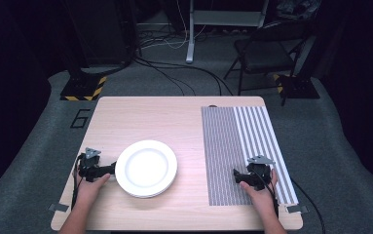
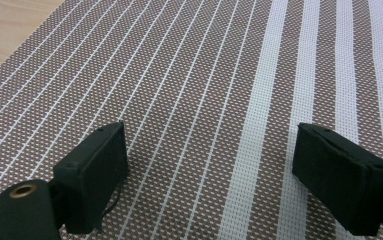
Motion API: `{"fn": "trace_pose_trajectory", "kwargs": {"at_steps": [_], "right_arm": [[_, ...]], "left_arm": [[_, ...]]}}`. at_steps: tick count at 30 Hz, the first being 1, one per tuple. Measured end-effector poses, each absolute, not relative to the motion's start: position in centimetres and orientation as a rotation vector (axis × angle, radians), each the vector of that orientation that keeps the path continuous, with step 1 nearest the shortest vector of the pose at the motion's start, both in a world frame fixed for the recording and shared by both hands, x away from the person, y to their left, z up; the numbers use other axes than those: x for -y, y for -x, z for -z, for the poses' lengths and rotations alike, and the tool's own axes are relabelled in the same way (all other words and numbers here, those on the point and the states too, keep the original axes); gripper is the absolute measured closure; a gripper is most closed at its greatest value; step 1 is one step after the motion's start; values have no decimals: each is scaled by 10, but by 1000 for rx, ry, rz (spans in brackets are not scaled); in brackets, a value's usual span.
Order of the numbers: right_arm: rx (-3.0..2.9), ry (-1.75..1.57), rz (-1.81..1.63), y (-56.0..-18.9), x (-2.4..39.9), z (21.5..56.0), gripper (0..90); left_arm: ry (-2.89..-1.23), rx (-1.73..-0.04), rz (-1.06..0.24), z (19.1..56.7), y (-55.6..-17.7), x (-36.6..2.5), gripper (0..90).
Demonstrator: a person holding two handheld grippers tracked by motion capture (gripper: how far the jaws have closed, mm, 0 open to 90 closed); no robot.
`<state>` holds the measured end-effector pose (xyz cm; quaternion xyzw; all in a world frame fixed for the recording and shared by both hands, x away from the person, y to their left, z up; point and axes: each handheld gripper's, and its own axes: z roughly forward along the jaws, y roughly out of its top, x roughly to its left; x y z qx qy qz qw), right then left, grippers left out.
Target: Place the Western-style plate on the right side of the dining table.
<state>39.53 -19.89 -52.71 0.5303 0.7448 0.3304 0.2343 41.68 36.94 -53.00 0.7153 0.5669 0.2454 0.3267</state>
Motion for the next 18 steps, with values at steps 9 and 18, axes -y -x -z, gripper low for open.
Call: {"fn": "trace_pose_trajectory", "kwargs": {"at_steps": [9,18], "right_arm": [[-2045,-1455,-906,-395,199,527,135],[-2040,-1460,-908,-395,199,527,139]], "left_arm": [[-1878,-1483,-639,530,-416,-370,132],[-1874,-1484,-637,530,-415,-369,135]]}}
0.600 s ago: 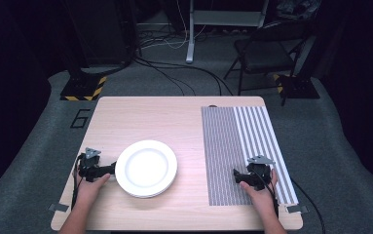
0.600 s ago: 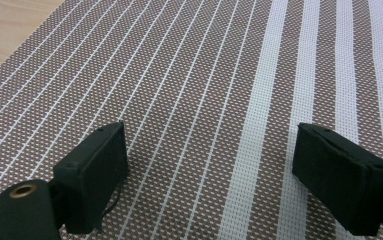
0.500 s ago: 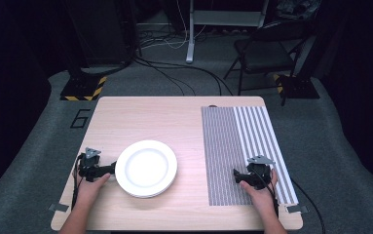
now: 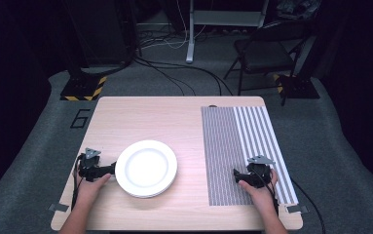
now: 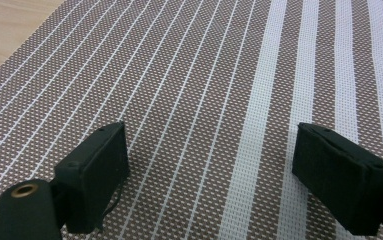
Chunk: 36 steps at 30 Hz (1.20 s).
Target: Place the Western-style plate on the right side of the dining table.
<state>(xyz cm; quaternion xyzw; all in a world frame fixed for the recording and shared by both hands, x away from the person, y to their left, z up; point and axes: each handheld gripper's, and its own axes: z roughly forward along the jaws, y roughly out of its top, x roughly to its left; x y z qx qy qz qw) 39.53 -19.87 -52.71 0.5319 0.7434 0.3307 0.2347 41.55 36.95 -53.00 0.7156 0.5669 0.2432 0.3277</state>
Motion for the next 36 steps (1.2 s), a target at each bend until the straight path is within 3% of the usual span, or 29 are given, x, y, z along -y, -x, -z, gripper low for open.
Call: {"fn": "trace_pose_trajectory", "kwargs": {"at_steps": [10,13,18,24,36], "right_arm": [[-2038,-1462,-908,-395,199,527,146],[-2018,-1481,-902,-394,200,526,198],[-2017,-1539,-939,-393,202,521,321],[-2062,-1525,-954,-390,199,509,456],[-2128,-1514,-1006,-391,190,502,562]], "left_arm": [[-1867,-1485,-650,530,-415,-369,146],[-1877,-1512,-638,527,-414,-370,165],[-1858,-1547,-590,521,-410,-375,322],[-1809,-1571,-556,515,-406,-380,418],[-1773,-1535,-560,501,-398,-378,509]]}}
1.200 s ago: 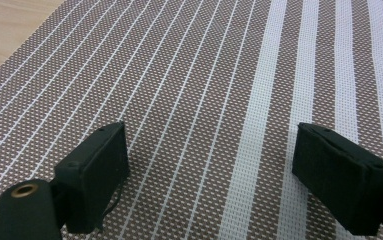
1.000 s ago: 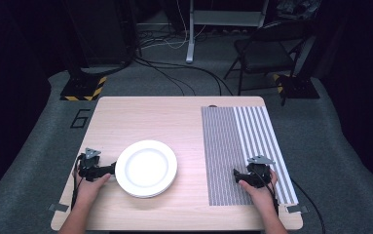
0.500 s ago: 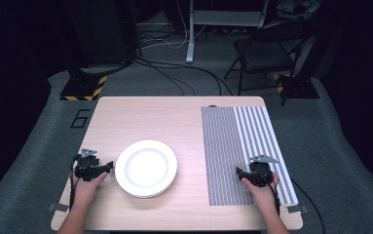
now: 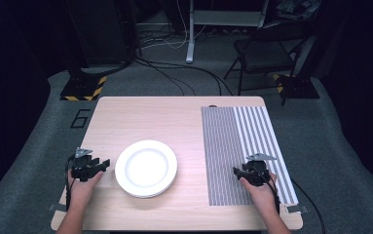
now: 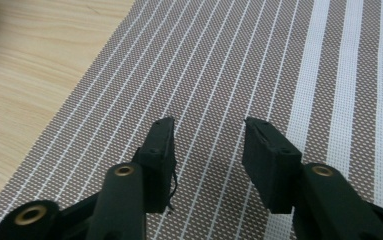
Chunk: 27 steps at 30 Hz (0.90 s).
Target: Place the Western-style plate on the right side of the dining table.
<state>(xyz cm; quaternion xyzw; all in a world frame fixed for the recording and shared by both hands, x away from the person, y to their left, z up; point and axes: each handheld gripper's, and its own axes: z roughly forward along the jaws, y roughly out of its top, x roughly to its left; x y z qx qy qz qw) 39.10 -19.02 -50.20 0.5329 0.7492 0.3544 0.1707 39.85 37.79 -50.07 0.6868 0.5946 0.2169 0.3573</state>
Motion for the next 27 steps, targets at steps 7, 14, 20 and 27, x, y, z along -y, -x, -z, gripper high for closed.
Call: {"fn": "trace_pose_trajectory", "kwargs": {"at_steps": [7,14,20,27], "right_arm": [[-2141,-1529,-1119,-396,185,490,584],[-2198,-1472,-1135,-399,166,489,634],[-2238,-1461,-1124,-403,153,489,633],[-2266,-1445,-1170,-403,135,486,537]], "left_arm": [[-1758,-1504,-517,490,-393,-377,581],[-1751,-1457,-517,482,-387,-373,629],[-1759,-1434,-540,477,-384,-370,633],[-1744,-1398,-522,469,-382,-364,609]]}}
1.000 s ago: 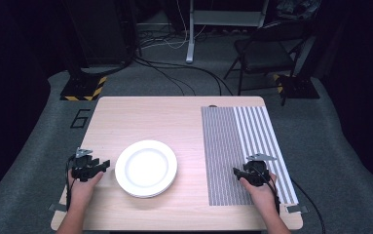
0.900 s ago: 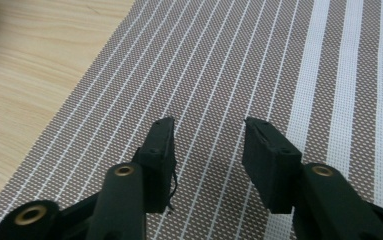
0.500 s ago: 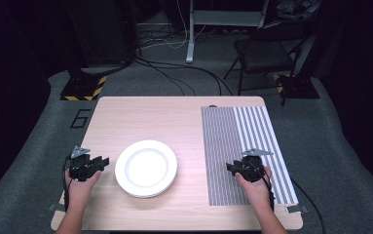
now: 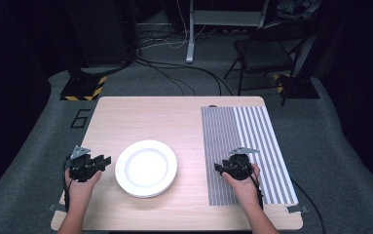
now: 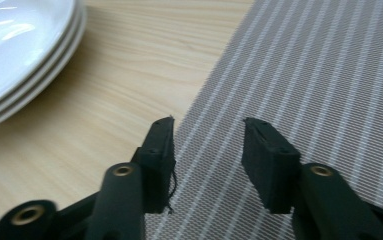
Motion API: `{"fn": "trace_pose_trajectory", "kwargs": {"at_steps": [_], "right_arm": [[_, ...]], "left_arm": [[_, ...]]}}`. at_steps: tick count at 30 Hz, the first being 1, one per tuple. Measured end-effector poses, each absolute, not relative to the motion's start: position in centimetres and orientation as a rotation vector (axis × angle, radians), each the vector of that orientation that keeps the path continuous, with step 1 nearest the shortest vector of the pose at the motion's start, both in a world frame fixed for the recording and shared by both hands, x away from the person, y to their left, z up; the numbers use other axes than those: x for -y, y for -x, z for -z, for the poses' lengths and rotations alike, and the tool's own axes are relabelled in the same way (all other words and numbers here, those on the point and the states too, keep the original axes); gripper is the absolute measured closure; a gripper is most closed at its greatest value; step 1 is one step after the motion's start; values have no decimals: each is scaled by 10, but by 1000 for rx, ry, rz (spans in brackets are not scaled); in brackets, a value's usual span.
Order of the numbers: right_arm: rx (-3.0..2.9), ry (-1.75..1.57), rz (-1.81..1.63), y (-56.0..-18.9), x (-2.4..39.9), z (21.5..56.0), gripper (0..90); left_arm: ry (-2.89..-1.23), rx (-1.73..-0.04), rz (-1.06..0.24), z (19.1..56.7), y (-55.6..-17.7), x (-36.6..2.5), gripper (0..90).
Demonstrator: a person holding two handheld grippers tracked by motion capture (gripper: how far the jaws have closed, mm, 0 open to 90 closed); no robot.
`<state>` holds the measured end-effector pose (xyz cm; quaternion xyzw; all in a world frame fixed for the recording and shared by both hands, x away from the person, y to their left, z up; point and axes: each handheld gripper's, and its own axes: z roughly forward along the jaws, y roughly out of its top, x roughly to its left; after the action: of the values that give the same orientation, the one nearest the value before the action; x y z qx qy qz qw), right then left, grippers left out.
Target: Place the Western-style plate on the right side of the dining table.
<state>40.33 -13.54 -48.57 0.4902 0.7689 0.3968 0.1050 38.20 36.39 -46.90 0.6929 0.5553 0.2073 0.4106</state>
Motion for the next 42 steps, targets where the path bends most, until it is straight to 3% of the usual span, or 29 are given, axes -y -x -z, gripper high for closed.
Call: {"fn": "trace_pose_trajectory", "kwargs": {"at_steps": [7,19,42], "right_arm": [[-2321,-1390,-1178,-406,115,478,580],[-2353,-1350,-1298,-410,86,465,643],[-2395,-1370,-1390,-417,53,479,658]], "left_arm": [[-1713,-1384,-484,458,-382,-359,561],[-1701,-1338,-474,445,-381,-350,703],[-1648,-1424,-254,476,-379,-354,755]]}}
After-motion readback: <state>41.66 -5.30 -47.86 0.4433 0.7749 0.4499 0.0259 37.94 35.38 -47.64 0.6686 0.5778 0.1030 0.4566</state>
